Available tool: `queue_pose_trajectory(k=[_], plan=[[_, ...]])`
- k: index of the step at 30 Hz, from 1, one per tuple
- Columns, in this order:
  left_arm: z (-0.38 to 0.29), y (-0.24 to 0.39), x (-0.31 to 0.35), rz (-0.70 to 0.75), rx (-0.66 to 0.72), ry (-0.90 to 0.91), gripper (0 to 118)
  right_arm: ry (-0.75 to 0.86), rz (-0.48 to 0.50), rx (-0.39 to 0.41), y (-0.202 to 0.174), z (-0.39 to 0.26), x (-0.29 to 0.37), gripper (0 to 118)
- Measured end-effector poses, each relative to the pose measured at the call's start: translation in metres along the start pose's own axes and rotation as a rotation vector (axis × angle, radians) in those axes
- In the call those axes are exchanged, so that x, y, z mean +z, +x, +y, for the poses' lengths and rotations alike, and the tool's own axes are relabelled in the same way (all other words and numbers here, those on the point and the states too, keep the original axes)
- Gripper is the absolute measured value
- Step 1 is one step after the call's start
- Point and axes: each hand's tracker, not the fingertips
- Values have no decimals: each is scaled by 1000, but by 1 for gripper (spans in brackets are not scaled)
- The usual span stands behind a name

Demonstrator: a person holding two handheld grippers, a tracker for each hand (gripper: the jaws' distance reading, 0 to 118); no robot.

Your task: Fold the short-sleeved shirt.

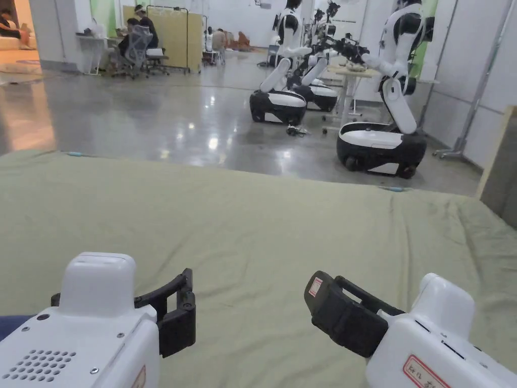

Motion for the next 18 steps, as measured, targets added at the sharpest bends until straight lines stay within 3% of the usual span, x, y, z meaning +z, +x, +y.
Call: queue_pose_trajectory(k=[3, 13, 18], plan=[[1, 0, 0, 1, -1, -1, 67, -32, -39, 30, 2, 2, -3, 118], [-9, 10, -10, -29, -10, -27, 67, -24, 6, 32, 3, -4, -3, 118], [-12, 14, -13, -38, -15, -41, 67, 55, -115, 74, 2, -10, -4, 118]])
